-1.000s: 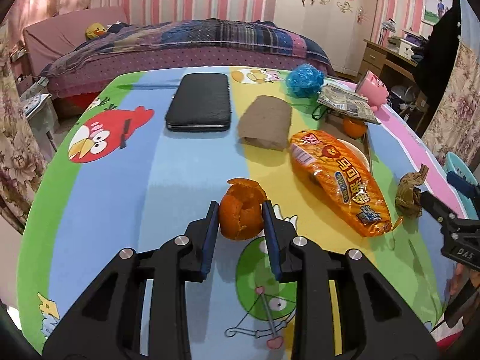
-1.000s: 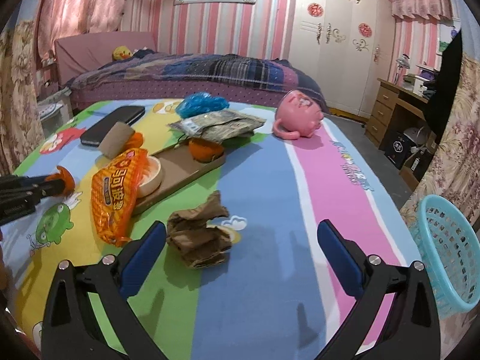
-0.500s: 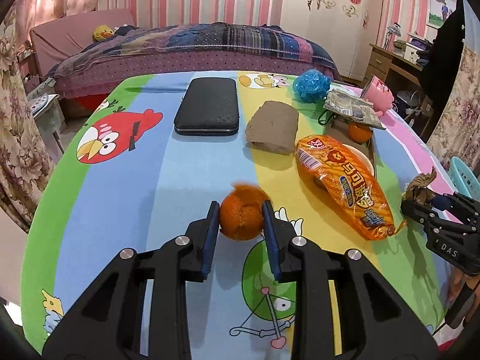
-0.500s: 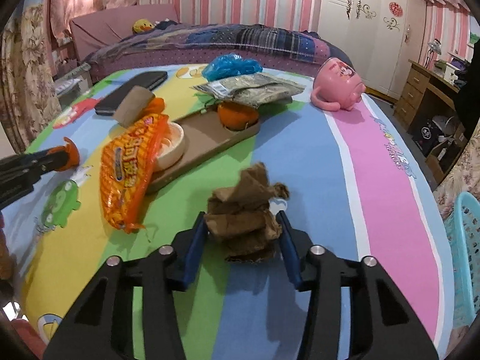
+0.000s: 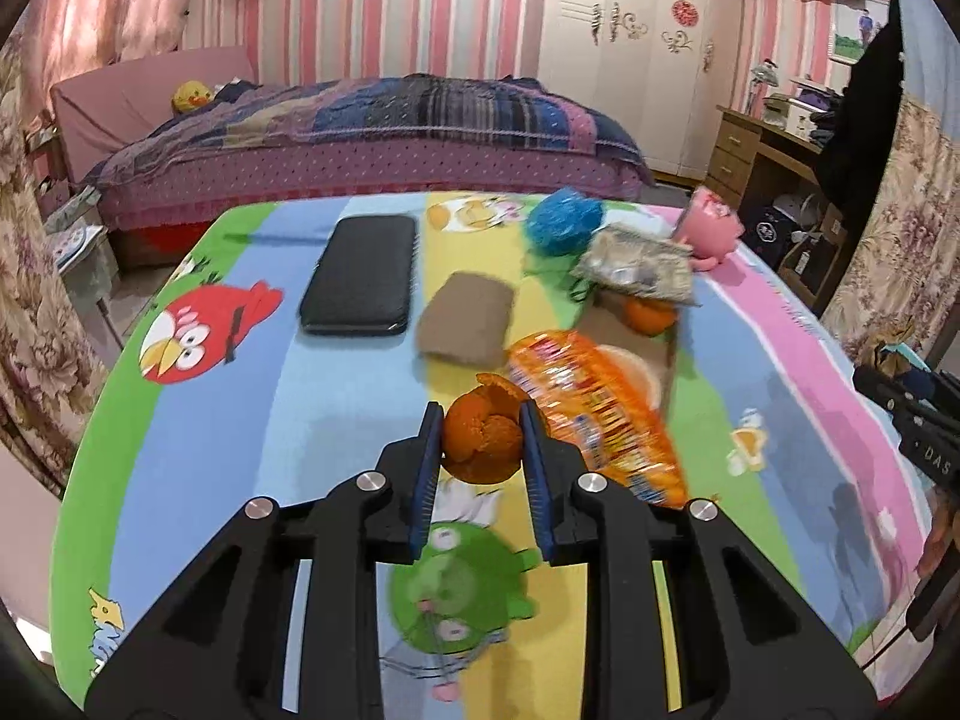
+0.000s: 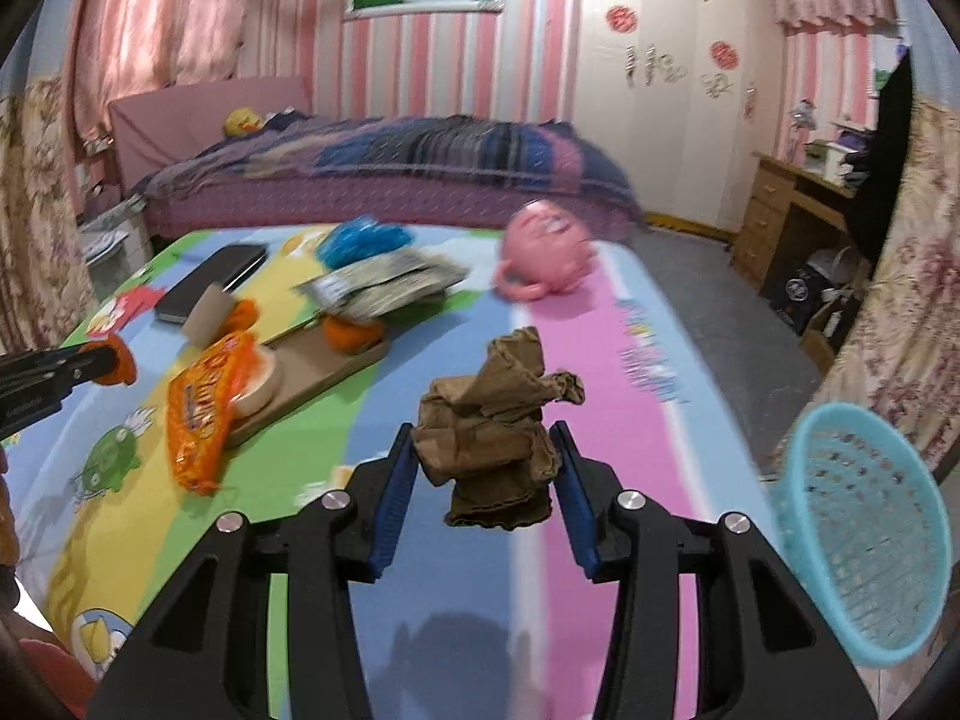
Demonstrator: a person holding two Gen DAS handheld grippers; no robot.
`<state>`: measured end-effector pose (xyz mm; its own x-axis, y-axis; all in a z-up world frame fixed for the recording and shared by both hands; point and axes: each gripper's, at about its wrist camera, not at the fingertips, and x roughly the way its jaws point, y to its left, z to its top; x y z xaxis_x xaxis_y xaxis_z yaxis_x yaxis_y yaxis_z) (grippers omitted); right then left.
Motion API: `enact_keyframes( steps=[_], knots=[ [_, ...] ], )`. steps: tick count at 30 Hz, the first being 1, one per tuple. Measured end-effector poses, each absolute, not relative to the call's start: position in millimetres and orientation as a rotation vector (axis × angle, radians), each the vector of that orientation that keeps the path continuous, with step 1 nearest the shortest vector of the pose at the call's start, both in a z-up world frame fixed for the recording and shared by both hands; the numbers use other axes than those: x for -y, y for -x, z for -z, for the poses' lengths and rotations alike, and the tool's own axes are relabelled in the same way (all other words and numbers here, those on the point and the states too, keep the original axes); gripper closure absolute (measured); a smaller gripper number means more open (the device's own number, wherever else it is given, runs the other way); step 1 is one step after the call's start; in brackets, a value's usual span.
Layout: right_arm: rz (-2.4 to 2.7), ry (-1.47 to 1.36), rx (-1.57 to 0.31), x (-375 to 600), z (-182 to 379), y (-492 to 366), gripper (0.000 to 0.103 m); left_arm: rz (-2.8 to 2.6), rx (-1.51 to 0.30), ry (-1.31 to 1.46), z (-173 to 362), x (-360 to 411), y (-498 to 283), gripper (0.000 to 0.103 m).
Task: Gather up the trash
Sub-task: 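Carry the peel and paper over the blue basket and open both tools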
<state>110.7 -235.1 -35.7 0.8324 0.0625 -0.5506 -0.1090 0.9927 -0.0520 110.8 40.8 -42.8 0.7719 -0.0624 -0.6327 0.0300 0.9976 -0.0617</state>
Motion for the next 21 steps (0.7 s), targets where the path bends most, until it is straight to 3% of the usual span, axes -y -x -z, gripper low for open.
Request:
enact_keyframes(
  steps=[10,21],
  knots=[
    [0.008,0.030,-0.506,308,19,-91,0.058,0.143,-0.603,0.037,10,19,-116,0.079],
    [0.122,-0.002,-0.477,384,11,-70,0.058,0.352,-0.589,-0.009,4,134,-129,0.079]
  ],
)
